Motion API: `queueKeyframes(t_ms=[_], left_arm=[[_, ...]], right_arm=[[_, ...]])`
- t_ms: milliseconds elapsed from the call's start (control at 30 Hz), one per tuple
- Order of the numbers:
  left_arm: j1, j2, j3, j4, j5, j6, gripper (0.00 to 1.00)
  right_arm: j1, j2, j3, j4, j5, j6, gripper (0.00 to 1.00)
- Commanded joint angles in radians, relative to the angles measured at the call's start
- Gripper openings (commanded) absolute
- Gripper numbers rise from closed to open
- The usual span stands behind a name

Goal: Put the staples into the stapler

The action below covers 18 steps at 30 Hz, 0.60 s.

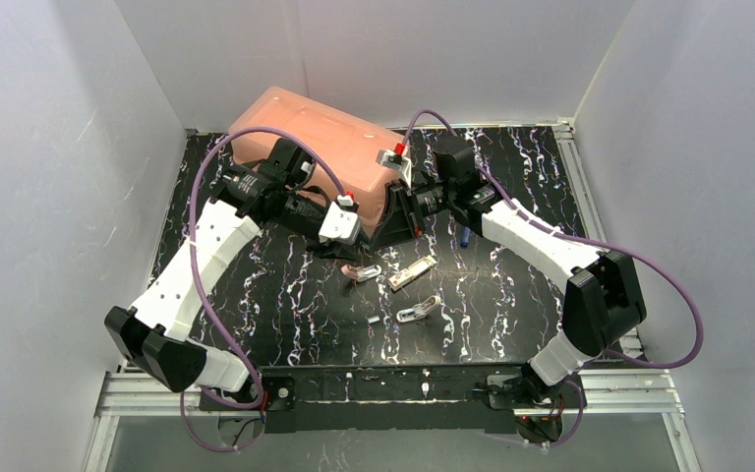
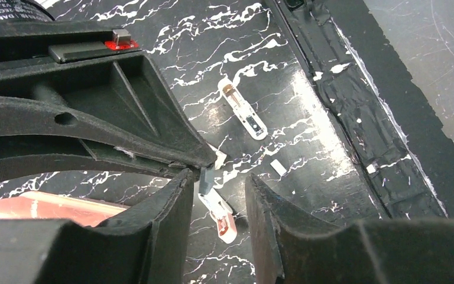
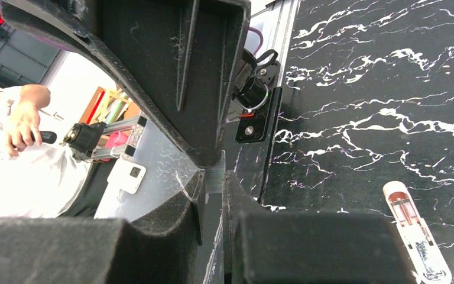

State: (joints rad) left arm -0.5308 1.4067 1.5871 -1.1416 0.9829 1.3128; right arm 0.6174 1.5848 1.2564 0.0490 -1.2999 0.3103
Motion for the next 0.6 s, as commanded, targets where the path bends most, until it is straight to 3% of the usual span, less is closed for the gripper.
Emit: queueKeyframes(t_ms=[0,567], left_arm=[[-0.01,0.012,0.02,0.001,-0.015,0.006,0.35],[-0.016,0.019,0.008,0.018,-0.04,0.007,0.22]], right_arm=[[-0.002,-0.036,-0.011,0.066,-0.036,0.037,0.14],[-0.002,-0.039,-0.026,0.086,-0.024,0.055,0.14]])
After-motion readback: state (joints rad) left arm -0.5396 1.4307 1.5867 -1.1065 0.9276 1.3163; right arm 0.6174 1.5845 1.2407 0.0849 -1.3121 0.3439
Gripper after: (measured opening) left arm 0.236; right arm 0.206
